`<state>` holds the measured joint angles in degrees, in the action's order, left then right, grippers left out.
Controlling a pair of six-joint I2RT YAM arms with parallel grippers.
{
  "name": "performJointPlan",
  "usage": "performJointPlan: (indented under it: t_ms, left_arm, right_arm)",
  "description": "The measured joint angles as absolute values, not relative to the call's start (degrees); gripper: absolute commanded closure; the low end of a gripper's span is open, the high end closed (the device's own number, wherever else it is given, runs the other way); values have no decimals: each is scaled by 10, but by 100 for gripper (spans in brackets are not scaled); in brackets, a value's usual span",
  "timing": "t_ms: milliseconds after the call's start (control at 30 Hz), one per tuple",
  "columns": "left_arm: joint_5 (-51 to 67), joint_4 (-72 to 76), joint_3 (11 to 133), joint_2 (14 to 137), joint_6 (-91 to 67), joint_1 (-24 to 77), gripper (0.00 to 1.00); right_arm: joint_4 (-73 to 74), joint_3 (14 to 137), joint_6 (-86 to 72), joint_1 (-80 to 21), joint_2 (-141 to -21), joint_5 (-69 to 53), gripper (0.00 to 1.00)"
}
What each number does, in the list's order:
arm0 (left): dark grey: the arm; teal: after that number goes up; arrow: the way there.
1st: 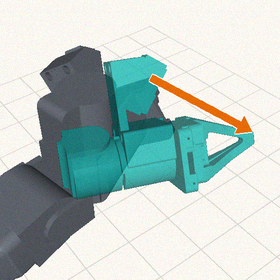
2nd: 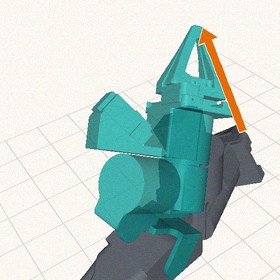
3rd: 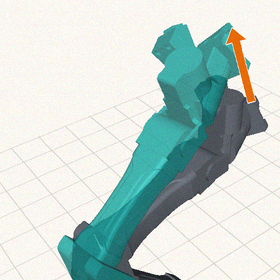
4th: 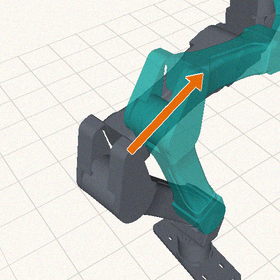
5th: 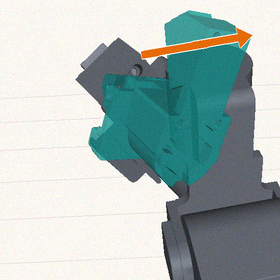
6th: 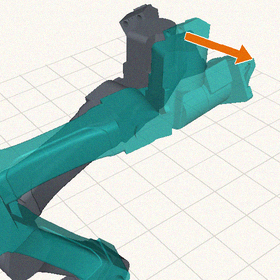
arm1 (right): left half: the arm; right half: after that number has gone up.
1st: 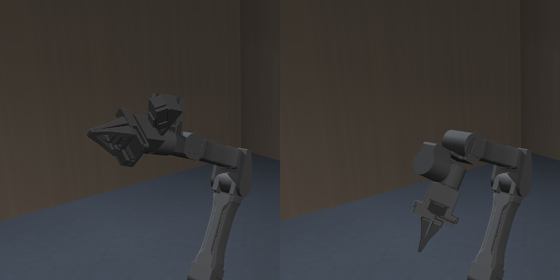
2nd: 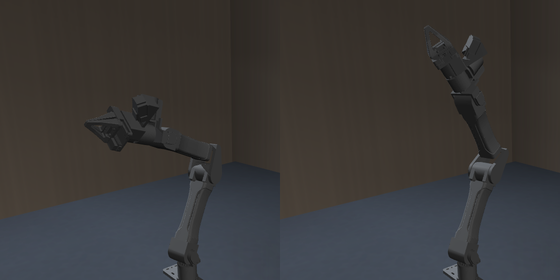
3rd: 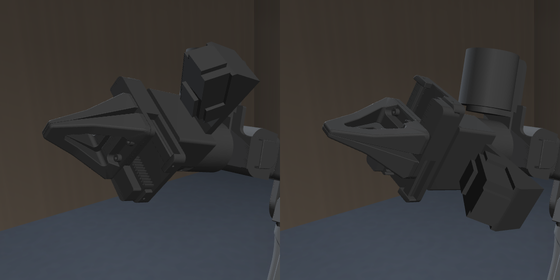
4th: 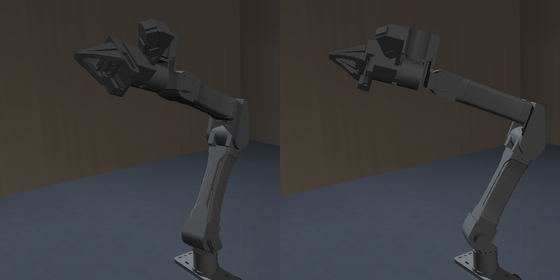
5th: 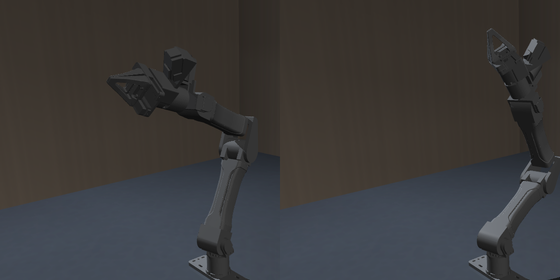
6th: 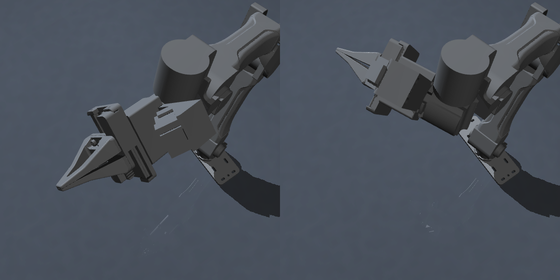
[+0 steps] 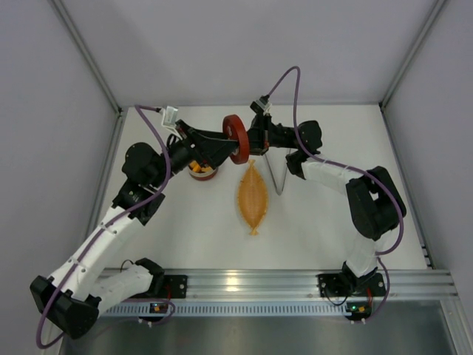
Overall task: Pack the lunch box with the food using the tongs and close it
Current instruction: Pick up the box lid from the center of the board.
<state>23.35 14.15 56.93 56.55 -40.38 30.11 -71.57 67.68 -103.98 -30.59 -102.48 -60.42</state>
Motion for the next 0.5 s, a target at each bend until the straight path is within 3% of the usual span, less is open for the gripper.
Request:
performJointPlan:
  t_ms: [67,500]
  left_arm:
    - [234,142,574,569,-404,301,20]
    - [236,129,599,573,-390,301,32]
  right_arm:
    - [-716,679,-1039,-306,-1025,-606,100]
    - [-712,700,-1020,-308,-1024,-613,100]
